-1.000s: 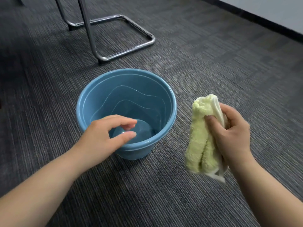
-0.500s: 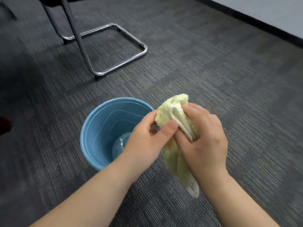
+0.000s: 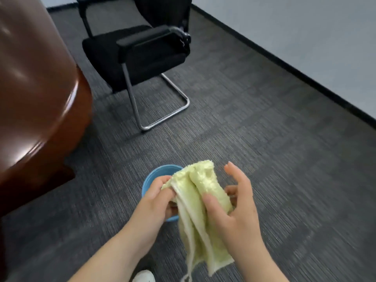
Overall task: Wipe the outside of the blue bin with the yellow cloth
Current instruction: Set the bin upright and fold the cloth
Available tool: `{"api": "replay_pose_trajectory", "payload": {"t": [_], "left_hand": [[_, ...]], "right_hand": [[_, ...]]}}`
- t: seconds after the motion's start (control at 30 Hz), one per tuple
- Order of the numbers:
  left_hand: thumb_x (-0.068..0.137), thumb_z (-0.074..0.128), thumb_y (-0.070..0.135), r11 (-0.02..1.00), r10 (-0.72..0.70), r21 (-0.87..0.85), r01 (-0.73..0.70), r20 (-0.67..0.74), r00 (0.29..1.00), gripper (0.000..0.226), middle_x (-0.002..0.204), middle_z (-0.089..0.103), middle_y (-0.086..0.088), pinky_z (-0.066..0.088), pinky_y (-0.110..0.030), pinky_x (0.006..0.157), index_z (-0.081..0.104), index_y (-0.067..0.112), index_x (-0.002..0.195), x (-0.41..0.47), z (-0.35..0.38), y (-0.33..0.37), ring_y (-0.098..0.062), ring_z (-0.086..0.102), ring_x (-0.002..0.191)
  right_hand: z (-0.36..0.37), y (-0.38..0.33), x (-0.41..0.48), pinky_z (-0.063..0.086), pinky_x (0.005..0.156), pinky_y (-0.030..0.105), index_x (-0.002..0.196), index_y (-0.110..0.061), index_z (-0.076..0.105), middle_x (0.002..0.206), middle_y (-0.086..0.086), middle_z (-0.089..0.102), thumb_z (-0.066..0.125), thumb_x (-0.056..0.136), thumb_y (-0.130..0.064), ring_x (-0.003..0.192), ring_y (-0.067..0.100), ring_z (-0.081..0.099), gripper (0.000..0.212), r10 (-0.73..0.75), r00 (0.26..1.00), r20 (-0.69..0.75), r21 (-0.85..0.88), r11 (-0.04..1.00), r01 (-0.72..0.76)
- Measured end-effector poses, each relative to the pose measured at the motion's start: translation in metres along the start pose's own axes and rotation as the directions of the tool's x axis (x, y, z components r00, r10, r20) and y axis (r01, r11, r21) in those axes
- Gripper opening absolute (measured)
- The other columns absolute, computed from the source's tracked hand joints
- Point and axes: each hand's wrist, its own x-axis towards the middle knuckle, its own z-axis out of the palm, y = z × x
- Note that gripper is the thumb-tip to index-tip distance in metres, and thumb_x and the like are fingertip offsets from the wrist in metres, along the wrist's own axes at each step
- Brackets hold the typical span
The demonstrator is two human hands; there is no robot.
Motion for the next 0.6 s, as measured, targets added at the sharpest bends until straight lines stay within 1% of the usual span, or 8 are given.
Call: {"api": "replay_pose_trajectory", "payload": {"t": [0.07, 0.1, 0.2, 0.3, 0.37, 0.4, 0.5, 0.6], "left_hand": [[0.087, 0.035, 0.009, 0.999, -0.032, -0.034, 0.034, 0.061, 0.998, 0.025, 0.060, 0.067, 0.004, 0.048, -0.019, 0.048, 0.059, 0.012, 0.088, -0.024, 0.002, 0.029, -0.009, 0.064, 0.059], [0.088, 0.033, 0.011, 0.996, -0.054, -0.061, 0.060, 0.095, 0.994, 0.028, 0.061, 0.068, 0.002, 0.049, -0.021, 0.049, 0.061, 0.011, 0.090, -0.035, 0.003, 0.040, -0.009, 0.063, 0.059], [0.088, 0.037, 0.023, 0.971, -0.147, -0.166, 0.172, 0.148, 0.978, 0.033, 0.086, 0.067, -0.009, 0.050, -0.034, 0.070, 0.064, 0.008, 0.102, -0.066, 0.007, 0.063, -0.023, 0.060, 0.082], [0.084, 0.034, 0.048, 0.939, -0.199, -0.265, 0.221, 0.110, 0.974, 0.052, 0.095, 0.064, -0.013, 0.046, -0.038, 0.077, 0.059, 0.009, 0.107, -0.093, 0.010, 0.078, -0.028, 0.058, 0.084], [0.072, 0.033, 0.063, 0.945, -0.168, -0.267, 0.186, 0.089, 0.982, 0.064, 0.102, 0.069, -0.008, 0.050, -0.038, 0.079, 0.060, 0.016, 0.105, -0.111, 0.010, 0.080, -0.026, 0.064, 0.090], [0.064, 0.039, 0.064, 0.957, -0.120, -0.255, 0.137, 0.079, 0.990, 0.063, 0.103, 0.071, -0.004, 0.052, -0.036, 0.078, 0.061, 0.020, 0.104, -0.120, 0.010, 0.083, -0.022, 0.066, 0.092], [0.056, 0.059, 0.051, 0.983, -0.006, -0.181, -0.003, -0.046, 0.999, 0.059, 0.102, 0.071, -0.003, 0.053, -0.031, 0.075, 0.059, 0.022, 0.107, -0.140, 0.006, 0.092, -0.017, 0.067, 0.092], [0.066, 0.070, 0.027, 0.985, -0.003, -0.166, -0.040, -0.251, 0.968, 0.046, 0.097, 0.070, -0.007, 0.052, -0.029, 0.064, 0.055, 0.014, 0.107, -0.143, -0.012, 0.098, -0.019, 0.069, 0.081]], "right_hand": [[-0.015, -0.029, -0.008, 0.035, 0.066, -0.002, 0.095, -0.046, 0.047, 0.089, -0.028, 0.058, 0.060, 0.072, -0.031, 0.082, -0.010, 0.049, 0.030, 0.032, 0.999, 0.027, 0.011, 0.999, -0.033], [-0.023, -0.041, -0.010, 0.036, 0.062, 0.000, 0.085, -0.043, 0.053, 0.080, -0.029, 0.061, 0.059, 0.078, -0.026, 0.075, -0.012, 0.051, 0.019, 0.059, 0.997, 0.043, 0.030, 0.998, -0.060], [-0.043, -0.069, -0.021, 0.039, 0.050, 0.013, 0.070, -0.029, 0.062, 0.059, -0.012, 0.058, 0.051, 0.084, -0.022, 0.051, -0.001, 0.047, 0.020, 0.202, 0.978, 0.055, 0.158, 0.965, -0.208], [-0.053, -0.091, -0.030, 0.037, 0.052, 0.023, 0.069, -0.022, 0.063, 0.059, -0.008, 0.053, 0.048, 0.086, -0.023, 0.052, 0.007, 0.046, 0.023, 0.304, 0.950, 0.069, 0.230, 0.922, -0.312], [-0.052, -0.101, -0.037, 0.037, 0.051, 0.021, 0.071, -0.023, 0.062, 0.062, -0.008, 0.056, 0.049, 0.086, -0.021, 0.055, 0.007, 0.048, 0.020, 0.262, 0.964, 0.051, 0.216, 0.939, -0.267], [-0.049, -0.107, -0.038, 0.039, 0.051, 0.019, 0.072, -0.024, 0.061, 0.065, -0.007, 0.058, 0.049, 0.085, -0.020, 0.058, 0.008, 0.051, 0.018, 0.212, 0.976, 0.047, 0.190, 0.958, -0.217], [-0.032, -0.128, -0.039, 0.039, 0.048, 0.008, 0.072, -0.026, 0.057, 0.069, -0.005, 0.059, 0.051, 0.083, -0.017, 0.059, 0.004, 0.051, 0.016, 0.075, 0.995, 0.068, 0.126, 0.989, -0.083], [-0.009, -0.149, -0.042, 0.039, 0.050, 0.005, 0.075, -0.030, 0.054, 0.071, -0.009, 0.058, 0.053, 0.082, -0.020, 0.057, -0.007, 0.051, 0.012, -0.003, 0.987, 0.160, 0.096, 0.995, -0.013]]}}
